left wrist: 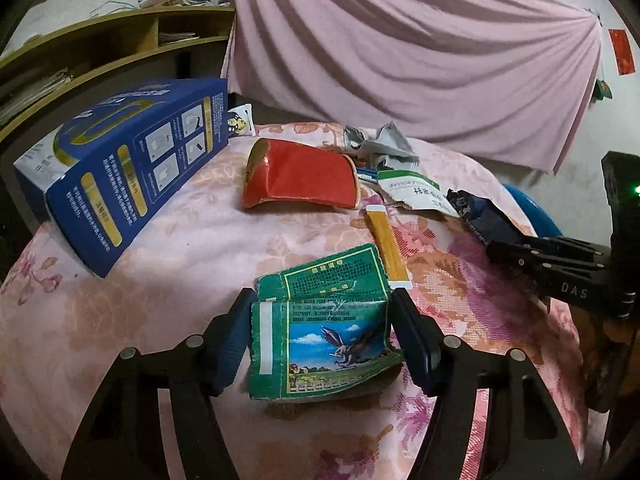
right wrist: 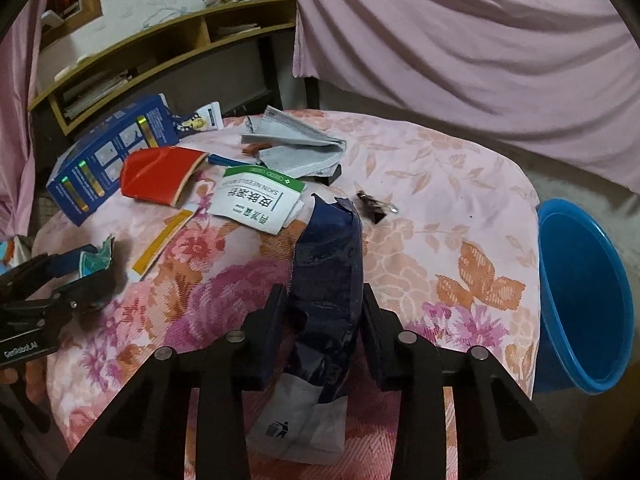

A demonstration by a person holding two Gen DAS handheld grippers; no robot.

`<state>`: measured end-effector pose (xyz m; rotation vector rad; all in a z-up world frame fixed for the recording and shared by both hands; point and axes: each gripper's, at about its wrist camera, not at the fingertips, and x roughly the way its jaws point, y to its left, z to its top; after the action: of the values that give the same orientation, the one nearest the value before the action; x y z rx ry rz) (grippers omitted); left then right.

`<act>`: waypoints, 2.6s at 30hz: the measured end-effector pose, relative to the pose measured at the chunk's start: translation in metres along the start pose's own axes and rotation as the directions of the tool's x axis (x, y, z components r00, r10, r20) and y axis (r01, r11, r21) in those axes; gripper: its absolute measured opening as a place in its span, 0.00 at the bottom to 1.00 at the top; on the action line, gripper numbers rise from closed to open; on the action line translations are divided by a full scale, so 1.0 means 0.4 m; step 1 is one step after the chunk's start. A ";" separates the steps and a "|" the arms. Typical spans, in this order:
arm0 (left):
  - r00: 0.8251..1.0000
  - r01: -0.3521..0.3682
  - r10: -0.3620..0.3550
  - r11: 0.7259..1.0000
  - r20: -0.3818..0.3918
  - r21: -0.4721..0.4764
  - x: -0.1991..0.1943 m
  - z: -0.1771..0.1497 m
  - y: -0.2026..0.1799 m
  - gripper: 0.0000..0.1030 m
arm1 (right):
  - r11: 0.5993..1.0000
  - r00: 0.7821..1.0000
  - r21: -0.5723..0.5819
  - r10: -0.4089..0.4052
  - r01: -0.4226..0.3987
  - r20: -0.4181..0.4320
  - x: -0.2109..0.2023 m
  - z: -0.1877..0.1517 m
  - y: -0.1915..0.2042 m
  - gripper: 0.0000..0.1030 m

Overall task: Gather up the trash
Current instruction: 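Lift both wrappers and carry them over the blue bucket, then open both tools to drop the wrappers into the blue bucket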

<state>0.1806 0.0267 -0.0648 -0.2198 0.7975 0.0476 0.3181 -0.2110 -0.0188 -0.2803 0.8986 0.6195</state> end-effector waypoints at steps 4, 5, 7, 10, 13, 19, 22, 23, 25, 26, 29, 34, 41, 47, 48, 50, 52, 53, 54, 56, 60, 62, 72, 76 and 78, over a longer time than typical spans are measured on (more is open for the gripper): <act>0.999 0.017 -0.016 1.000 0.044 -0.018 -0.023 -0.001 -0.002 0.60 | 1.000 0.999 0.010 0.011 -0.011 0.040 -0.035 -0.016 0.007 0.32; 0.998 0.023 -0.021 1.000 0.058 -0.021 -0.031 0.000 -0.004 0.60 | 1.000 0.999 0.014 0.019 -0.019 0.049 -0.044 -0.019 0.008 0.32; 0.996 0.035 -0.032 0.999 0.088 -0.025 -0.046 0.003 -0.009 0.60 | 0.998 0.996 0.026 0.050 -0.052 0.071 -0.070 -0.032 0.013 0.32; 0.990 0.048 -0.043 0.998 0.132 -0.031 -0.073 0.007 -0.011 0.60 | 0.997 0.992 0.031 0.070 -0.073 0.102 -0.102 -0.051 0.024 0.32; 0.981 0.063 -0.056 0.998 0.184 -0.028 -0.100 0.015 -0.021 0.60 | 0.997 0.981 0.030 0.069 -0.076 0.179 -0.154 -0.067 0.035 0.32; 0.942 0.125 -0.122 0.992 0.313 0.011 -0.166 0.068 -0.077 0.60 | 0.999 0.914 0.040 -0.003 -0.014 0.407 -0.296 -0.066 0.031 0.32; 0.907 0.155 -0.164 0.986 0.388 0.055 -0.203 0.106 -0.123 0.60 | 0.998 0.863 0.056 -0.038 0.011 0.504 -0.367 -0.060 0.020 0.32; 0.892 0.162 -0.177 0.984 0.415 0.071 -0.216 0.121 -0.142 0.60 | 0.998 0.849 0.060 -0.049 0.020 0.526 -0.382 -0.057 0.014 0.32; 0.858 0.175 -0.205 0.979 0.470 0.109 -0.237 0.152 -0.185 0.60 | 0.997 0.808 0.067 -0.076 0.045 0.584 -0.425 -0.052 0.000 0.32; 0.842 0.179 -0.217 0.976 0.494 0.123 -0.246 0.165 -0.204 0.60 | 0.995 0.782 0.074 -0.097 0.065 0.616 -0.446 -0.048 -0.011 0.32; 0.784 0.193 -0.257 0.966 0.565 0.172 -0.265 0.207 -0.270 0.60 | 0.988 0.706 0.092 -0.151 0.120 0.692 -0.490 -0.036 -0.044 0.32; 0.690 0.220 -0.341 0.939 0.638 0.264 -0.263 0.274 -0.398 0.60 | 0.967 0.606 0.136 -0.242 0.216 0.758 -0.533 -0.021 -0.121 0.32; 0.656 0.252 -0.443 0.892 0.612 0.375 -0.161 0.337 -0.575 0.61 | 0.929 0.549 0.212 -0.352 0.303 0.758 -0.523 -0.035 -0.278 0.32; 0.694 0.287 -0.485 0.864 0.533 0.413 -0.031 0.365 -0.684 0.61 | 0.897 0.542 0.292 -0.435 0.331 0.719 -0.498 -0.079 -0.401 0.33; 0.703 0.296 -0.492 0.859 0.514 0.417 -0.009 0.368 -0.700 0.61 | 0.893 0.549 0.308 -0.445 0.327 0.708 -0.489 -0.087 -0.422 0.33; 0.725 0.317 -0.500 0.853 0.474 0.415 0.038 0.371 -0.729 0.61 | 0.892 0.569 0.322 -0.451 0.318 0.687 -0.472 -0.101 -0.448 0.33; 0.749 0.332 -0.502 0.849 0.432 0.411 0.079 0.378 -0.757 0.61 | 0.887 0.589 0.325 -0.461 0.328 0.663 -0.455 -0.110 -0.468 0.33; 0.761 0.339 -0.502 0.848 0.411 0.409 0.100 0.381 -0.769 0.61 | 0.884 0.603 0.327 -0.467 0.334 0.646 -0.443 -0.116 -0.478 0.33; 0.772 0.345 -0.502 0.846 0.389 0.407 0.117 0.381 -0.781 0.61 | 0.884 0.616 0.332 -0.468 0.331 0.634 -0.435 -0.120 -0.485 0.33; 0.808 0.349 -0.489 0.847 0.328 0.402 0.159 0.387 -0.804 0.61 | 0.884 0.646 0.347 -0.467 0.314 0.604 -0.417 -0.133 -0.506 0.33; 0.862 0.368 -0.463 0.852 0.207 0.371 0.241 0.395 -0.839 0.61 | 0.879 0.721 0.379 -0.461 0.290 0.517 -0.370 -0.150 -0.545 0.33; 0.881 0.380 -0.451 0.855 0.144 0.353 0.280 0.398 -0.852 0.61 | 0.877 0.759 0.393 -0.450 0.276 0.471 -0.348 -0.153 -0.559 0.33; 0.909 0.413 -0.411 0.868 -0.068 0.275 0.409 0.452 -0.908 0.61 | 0.851 0.863 0.463 -0.411 0.248 0.294 -0.275 -0.184 -0.611 0.33; 0.908 0.419 -0.407 0.872 -0.102 0.253 0.409 0.454 -0.904 0.62 | 0.843 0.881 0.481 -0.398 0.241 0.256 -0.259 -0.187 -0.621 0.35; 0.910 0.415 -0.398 0.877 -0.116 0.244 0.409 0.449 -0.901 0.62 | 0.835 0.888 0.493 -0.396 0.243 0.234 -0.251 -0.189 -0.625 0.39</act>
<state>0.4664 -0.2936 0.0040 -0.1322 0.7968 -0.4657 0.3753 -0.4836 0.0093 0.0958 0.6259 0.1165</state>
